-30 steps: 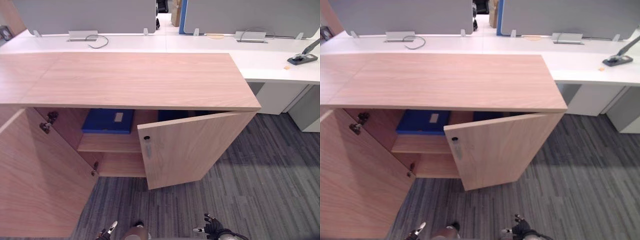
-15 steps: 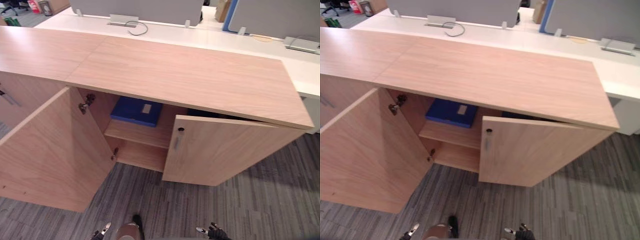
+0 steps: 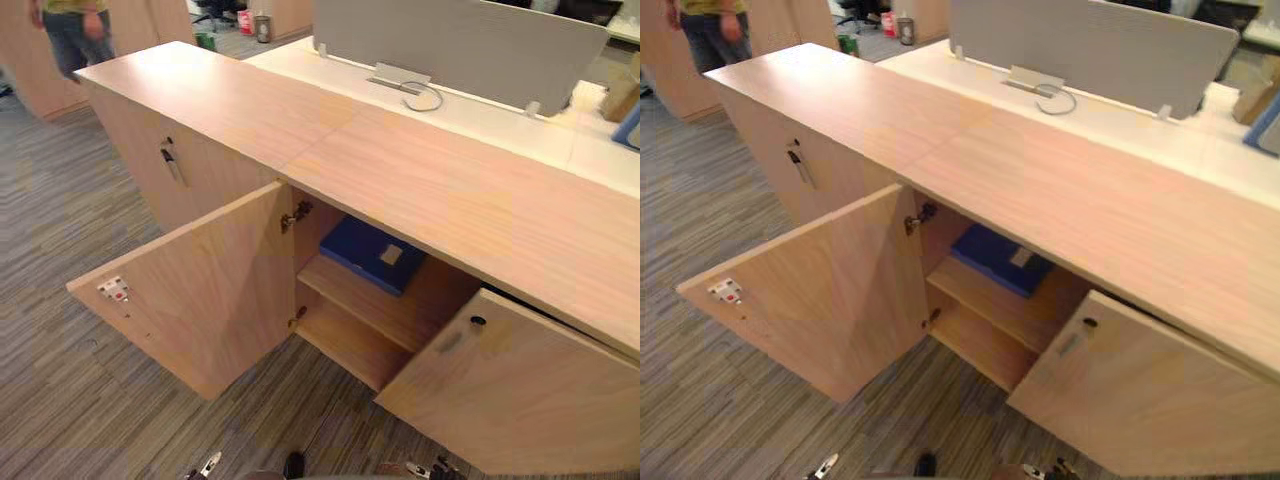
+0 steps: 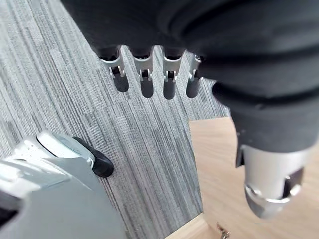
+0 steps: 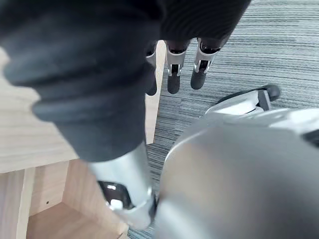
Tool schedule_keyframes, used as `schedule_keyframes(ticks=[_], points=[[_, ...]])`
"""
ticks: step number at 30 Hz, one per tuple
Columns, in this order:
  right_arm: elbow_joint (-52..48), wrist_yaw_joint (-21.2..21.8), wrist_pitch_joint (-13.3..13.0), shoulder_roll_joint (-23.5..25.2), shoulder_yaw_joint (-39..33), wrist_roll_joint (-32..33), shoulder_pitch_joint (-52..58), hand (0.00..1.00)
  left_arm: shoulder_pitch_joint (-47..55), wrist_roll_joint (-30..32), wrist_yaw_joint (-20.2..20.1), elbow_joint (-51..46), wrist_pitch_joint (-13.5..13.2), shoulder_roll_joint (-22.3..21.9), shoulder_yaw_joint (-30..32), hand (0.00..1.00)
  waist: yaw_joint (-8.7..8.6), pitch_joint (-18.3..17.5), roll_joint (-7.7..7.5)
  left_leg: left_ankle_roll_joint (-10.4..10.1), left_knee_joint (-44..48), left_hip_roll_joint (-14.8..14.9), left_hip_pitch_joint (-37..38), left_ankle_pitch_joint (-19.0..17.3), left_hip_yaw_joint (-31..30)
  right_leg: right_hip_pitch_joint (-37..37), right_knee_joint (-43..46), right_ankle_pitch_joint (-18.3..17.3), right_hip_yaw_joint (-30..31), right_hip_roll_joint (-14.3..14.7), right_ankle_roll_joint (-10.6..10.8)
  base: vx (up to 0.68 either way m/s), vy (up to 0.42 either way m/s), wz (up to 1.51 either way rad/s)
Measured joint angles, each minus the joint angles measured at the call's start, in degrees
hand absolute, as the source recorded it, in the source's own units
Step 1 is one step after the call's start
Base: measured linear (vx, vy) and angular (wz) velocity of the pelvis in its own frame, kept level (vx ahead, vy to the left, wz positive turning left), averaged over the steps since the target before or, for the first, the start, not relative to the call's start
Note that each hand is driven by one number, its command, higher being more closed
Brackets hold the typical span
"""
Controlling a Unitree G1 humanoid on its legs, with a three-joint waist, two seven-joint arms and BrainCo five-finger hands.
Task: Walk over to the cabinet, pick up the folder, carry it to the office cabinet, place the folder inside the office cabinet, then close the office cabinet door
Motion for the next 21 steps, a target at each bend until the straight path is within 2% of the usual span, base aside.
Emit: schedule_keyframes(ticks=[1,2,5,6,9,16,18,21], points=[[0.33,0.02,-0.01,0.00,0.70,-0.06,0.62,0.00,0.04,-0.08,0.10,-0.01,-0.17,-0.35,1.35,0.00,0.50,-1.04,-0.52,-0.58,-0.54,0.36,0.04,-0.08,-0.14,0.44,-6.62,2.86,-1.34,0.93,-0.49,0.06,-0.241,0.30],[1.12,0.10,-0.09,0.30,1.28,-0.04,1.05,0.00,0.22,-0.22,0.21,0.10,-0.20,-0.48,2.89,0.00,0.71,-1.78,-1.19,-1.10,-0.80,0.59,0.02,-0.71,-0.19,1.23,-10.59,6.36,-2.58,1.30,0.18,0.07,-0.236,0.09],[1.69,0.31,-0.13,-0.01,-0.35,-0.27,2.00,0.00,0.95,-0.25,0.35,0.22,-0.38,-1.41,4.20,0.00,0.63,-3.61,-0.54,-3.36,-1.77,3.55,-0.13,-1.08,0.74,2.59,-14.52,7.08,-3.84,4.01,-0.22,0.11,-0.264,0.05],[2.32,0.31,-0.12,-0.08,-1.38,-0.24,1.99,0.00,0.69,-0.22,0.34,0.87,-0.46,-1.46,3.90,0.00,0.43,-3.87,0.03,-3.64,-2.13,4.39,0.19,-0.69,-0.07,3.81,-15.90,7.17,-5.03,4.77,-0.46,0.12,-0.245,0.24],[3.77,0.16,-0.01,-0.64,-1.32,-0.20,1.75,0.00,0.33,-0.25,0.34,1.83,-0.70,-1.14,2.48,0.00,0.35,-4.37,0.30,-4.12,-2.89,5.35,0.30,-0.43,-1.77,5.77,-18.68,7.52,-6.97,6.03,-1.11,0.09,-0.159,0.34],[6.48,-0.68,0.47,-1.11,-0.47,2.29,-1.97,0.00,0.18,-0.47,-0.01,2.31,-0.51,0.56,0.05,0.00,0.56,-4.22,-0.18,-4.45,-2.92,4.40,-0.10,0.34,-6.00,8.07,-20.41,7.62,-11.79,5.78,-1.24,0.03,-0.032,0.34],[6.63,-1.00,0.53,-0.82,-0.31,3.98,-3.20,0.00,-0.63,-4.68,-0.23,2.33,-0.38,1.30,-0.34,0.00,0.62,-3.77,-0.67,-4.44,-2.92,3.77,-1.06,1.23,-8.08,8.18,-20.48,7.62,-13.78,5.48,-1.24,-0.02,0.004,0.51],[6.72,-0.92,0.59,-0.37,-0.31,4.81,-3.62,0.00,-1.10,-7.65,-0.37,2.30,-0.13,2.73,1.26,0.00,0.71,-3.42,-0.67,-4.43,-2.96,3.43,-1.06,1.60,-9.05,8.73,-20.52,7.61,-14.75,5.39,-1.25,-0.03,-0.002,0.23]])
